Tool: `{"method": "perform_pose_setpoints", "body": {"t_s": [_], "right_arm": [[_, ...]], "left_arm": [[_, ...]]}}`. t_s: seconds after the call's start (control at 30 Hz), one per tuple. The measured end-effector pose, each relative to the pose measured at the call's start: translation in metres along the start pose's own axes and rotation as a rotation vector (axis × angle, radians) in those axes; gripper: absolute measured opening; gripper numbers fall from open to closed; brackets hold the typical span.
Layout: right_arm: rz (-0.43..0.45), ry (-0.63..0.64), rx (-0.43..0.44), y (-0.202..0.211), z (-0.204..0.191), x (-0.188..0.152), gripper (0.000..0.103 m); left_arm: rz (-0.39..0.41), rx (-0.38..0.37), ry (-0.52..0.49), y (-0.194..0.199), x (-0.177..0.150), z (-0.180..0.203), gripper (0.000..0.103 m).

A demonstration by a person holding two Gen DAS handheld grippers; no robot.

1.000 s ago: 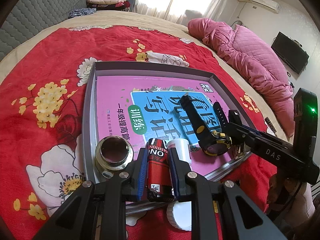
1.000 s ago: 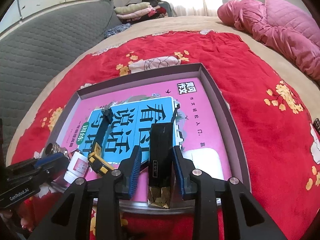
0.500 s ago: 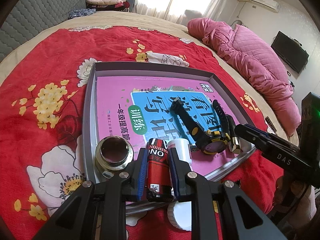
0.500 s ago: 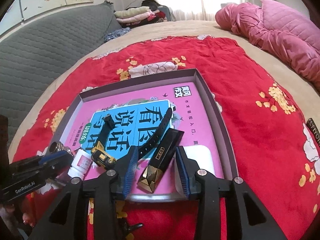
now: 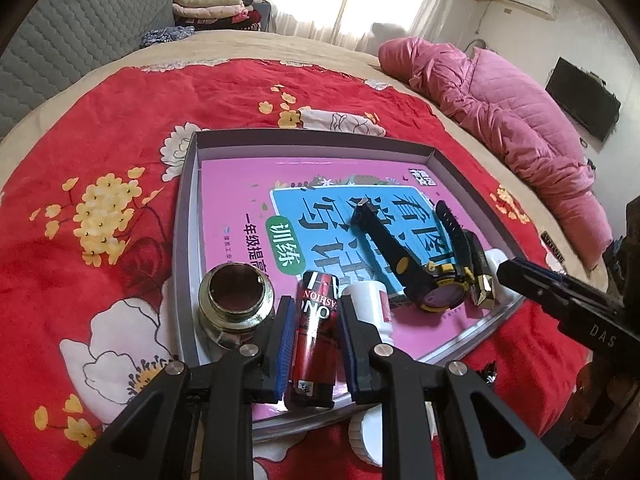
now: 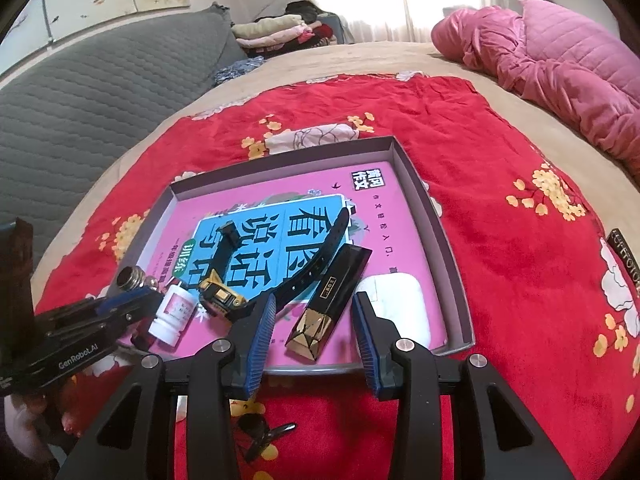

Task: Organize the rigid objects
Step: 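Lower the red can into the box beside the jar and open the left tool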

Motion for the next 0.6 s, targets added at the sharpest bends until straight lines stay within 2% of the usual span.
{"method": "perform_pose_setpoints", "body": {"t_s": [0.4, 0.47, 0.6], "right_arm": [[0.0, -0.007, -0.003, 0.007, 0.0022, 0.0, 0.043], [-0.003, -0.005, -0.004, 0.0074, 0.0022, -0.0004, 0.048], [-0.006, 0.001, -0.003, 0.0083, 0.0017, -0.0014, 0.049]], "left_arm": [[-0.004, 0.015, -0.01, 0.0022, -0.0012, 0.0003, 0.022], [-0.003, 0.017, -0.012, 0.0031, -0.0015, 0.0006, 0.022], [-0.005, 0.022, -0.018, 0.0033, -0.0023, 0.0027, 0.022]]}}
Point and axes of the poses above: each gripper's, at about its wrist camera, not at the fingertips, and y roughly against the way its jaws point, z to its right, x to its top, the point moved 5 cm from there along -y, roughly the way its jaws point, and after that the axes turned 12 degrees about -x, right-handed, at the moved point
